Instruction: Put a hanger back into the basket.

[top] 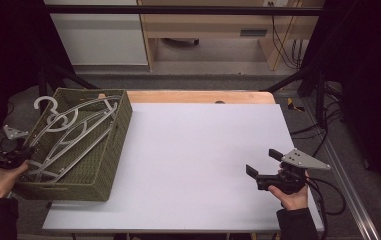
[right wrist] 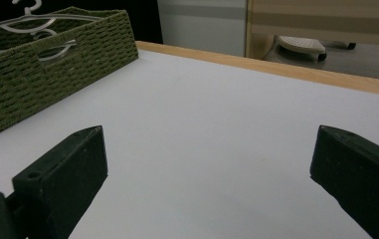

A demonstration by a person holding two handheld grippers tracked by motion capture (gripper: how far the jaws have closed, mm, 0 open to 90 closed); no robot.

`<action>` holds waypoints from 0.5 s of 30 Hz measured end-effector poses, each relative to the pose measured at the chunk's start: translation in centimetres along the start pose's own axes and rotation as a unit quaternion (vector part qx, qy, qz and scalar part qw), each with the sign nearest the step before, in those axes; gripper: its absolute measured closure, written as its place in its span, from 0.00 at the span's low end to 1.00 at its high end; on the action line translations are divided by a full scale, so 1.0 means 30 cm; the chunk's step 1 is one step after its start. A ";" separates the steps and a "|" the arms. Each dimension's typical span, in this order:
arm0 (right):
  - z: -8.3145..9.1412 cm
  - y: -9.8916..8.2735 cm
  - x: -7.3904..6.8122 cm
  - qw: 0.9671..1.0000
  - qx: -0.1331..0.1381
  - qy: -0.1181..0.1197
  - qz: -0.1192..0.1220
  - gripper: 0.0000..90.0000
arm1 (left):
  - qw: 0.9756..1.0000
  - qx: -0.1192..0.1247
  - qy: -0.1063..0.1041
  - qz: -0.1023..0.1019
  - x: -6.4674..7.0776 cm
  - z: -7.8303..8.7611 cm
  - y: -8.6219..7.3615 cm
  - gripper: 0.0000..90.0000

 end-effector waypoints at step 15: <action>-0.001 -0.003 -0.001 1.000 -0.002 0.001 0.001 0.02 | 0.999 -0.029 -0.018 0.020 0.041 -0.031 -0.035 0.91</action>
Point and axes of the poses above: each handheld gripper's, and its own axes: z roughly backward along the jaws, y roughly out of its top, x roughly to its right, the point moved 6 cm from there along -z, roughly forward along the jaws, and after that the axes turned 15 degrees about x, right-handed, at the moved point
